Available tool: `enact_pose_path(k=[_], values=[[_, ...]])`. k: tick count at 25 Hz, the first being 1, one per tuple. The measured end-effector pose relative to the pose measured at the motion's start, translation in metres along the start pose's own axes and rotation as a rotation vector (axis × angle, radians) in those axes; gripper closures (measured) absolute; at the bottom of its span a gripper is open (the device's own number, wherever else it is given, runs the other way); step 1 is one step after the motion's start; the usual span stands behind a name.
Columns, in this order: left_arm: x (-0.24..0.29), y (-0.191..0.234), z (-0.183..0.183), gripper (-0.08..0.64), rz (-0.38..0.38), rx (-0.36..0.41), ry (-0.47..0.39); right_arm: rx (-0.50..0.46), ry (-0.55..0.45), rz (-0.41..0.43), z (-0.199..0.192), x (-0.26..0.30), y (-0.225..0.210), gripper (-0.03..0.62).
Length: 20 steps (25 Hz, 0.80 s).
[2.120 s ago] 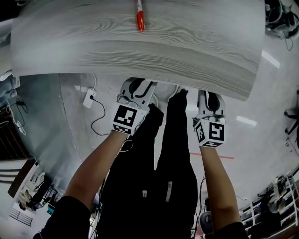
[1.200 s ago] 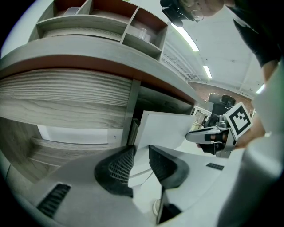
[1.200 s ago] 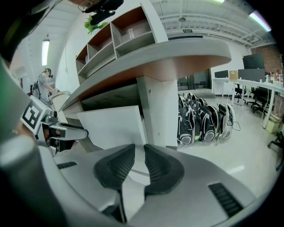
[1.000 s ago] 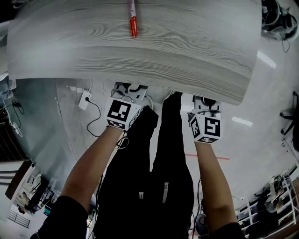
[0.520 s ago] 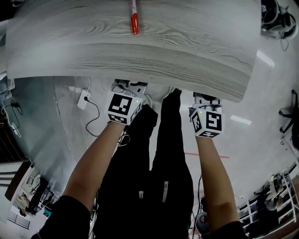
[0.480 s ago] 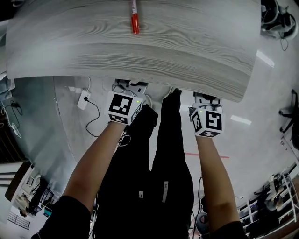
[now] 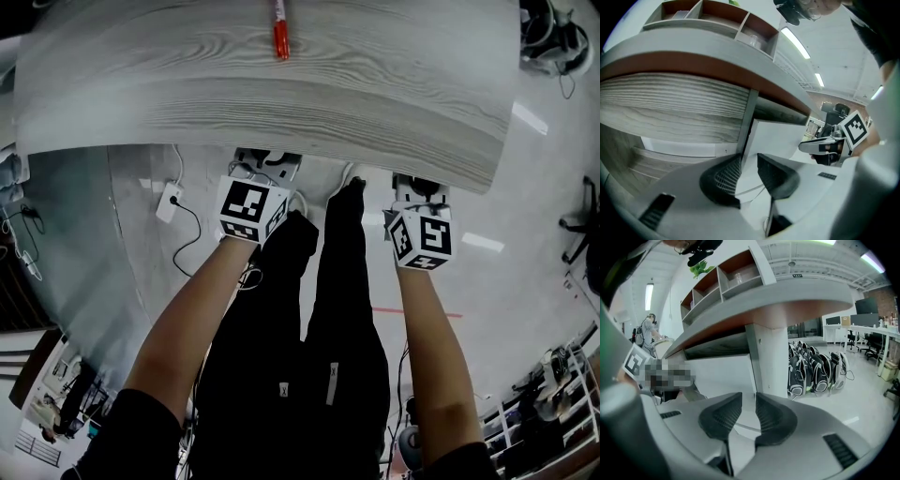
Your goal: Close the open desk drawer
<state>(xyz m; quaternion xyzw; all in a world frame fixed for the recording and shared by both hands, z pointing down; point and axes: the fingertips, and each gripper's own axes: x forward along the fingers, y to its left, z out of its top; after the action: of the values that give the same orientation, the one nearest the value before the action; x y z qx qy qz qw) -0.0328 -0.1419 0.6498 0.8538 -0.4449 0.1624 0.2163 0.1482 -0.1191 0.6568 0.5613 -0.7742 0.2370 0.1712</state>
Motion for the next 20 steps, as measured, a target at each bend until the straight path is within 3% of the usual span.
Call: enact_pose_path(k=[6, 15, 20], values=[[-0.028, 0.001, 0.005, 0.445, 0.022, -0.009, -0.016, -0.023, -0.018, 0.014, 0.005, -0.021, 0.017, 0.502], [-0.097, -0.025, 0.009, 0.445, -0.001, -0.029, -0.033, 0.043, -0.097, -0.029, 0.033, -0.088, 0.043, 0.502], [-0.139, -0.045, 0.036, 0.446, 0.036, -0.021, -0.051, 0.019, -0.119, -0.010, 0.060, -0.128, 0.068, 0.502]])
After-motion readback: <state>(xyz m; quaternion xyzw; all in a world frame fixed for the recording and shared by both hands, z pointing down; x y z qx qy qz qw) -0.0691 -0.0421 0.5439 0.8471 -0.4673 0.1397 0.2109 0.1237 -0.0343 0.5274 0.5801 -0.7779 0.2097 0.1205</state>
